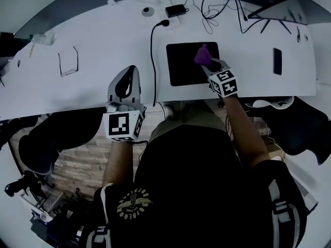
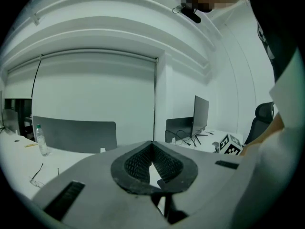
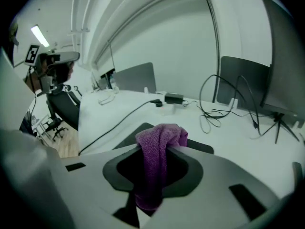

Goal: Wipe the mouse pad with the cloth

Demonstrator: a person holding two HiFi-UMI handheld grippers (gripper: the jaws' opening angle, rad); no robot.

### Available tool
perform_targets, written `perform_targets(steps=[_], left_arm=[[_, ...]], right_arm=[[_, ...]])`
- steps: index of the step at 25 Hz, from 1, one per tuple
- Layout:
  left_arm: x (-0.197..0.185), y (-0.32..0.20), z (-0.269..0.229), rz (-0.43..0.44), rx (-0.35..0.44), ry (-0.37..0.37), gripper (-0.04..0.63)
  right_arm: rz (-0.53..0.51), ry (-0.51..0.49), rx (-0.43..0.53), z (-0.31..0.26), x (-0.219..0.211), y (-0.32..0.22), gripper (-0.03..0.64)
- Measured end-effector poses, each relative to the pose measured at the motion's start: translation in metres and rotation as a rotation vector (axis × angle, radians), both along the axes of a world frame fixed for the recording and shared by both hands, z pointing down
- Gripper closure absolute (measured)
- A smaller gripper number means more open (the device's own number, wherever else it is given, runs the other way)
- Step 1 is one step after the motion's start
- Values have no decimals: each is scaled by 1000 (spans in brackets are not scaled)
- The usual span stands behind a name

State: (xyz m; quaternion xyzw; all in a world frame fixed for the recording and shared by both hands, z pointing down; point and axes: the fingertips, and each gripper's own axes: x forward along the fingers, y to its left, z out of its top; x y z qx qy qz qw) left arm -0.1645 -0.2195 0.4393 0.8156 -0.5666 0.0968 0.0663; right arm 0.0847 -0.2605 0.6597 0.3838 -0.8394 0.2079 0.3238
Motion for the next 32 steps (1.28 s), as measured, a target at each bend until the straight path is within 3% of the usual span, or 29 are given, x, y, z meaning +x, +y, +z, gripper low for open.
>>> perform_targets(steps=[6, 13, 21, 32], left_arm=[[10, 10, -5, 44, 4, -19, 594], [13, 16, -12, 60, 7, -14, 594], [18, 14, -8, 67, -1, -15, 594], [66, -18, -25, 144, 35, -18, 594]], right_arm=[[-153, -64, -7, -7, -82, 40, 528], [-213, -15, -100, 45, -119, 52, 528], [-186, 33, -134, 69, -90, 55, 528], [-144, 66, -138, 72, -34, 52, 526]])
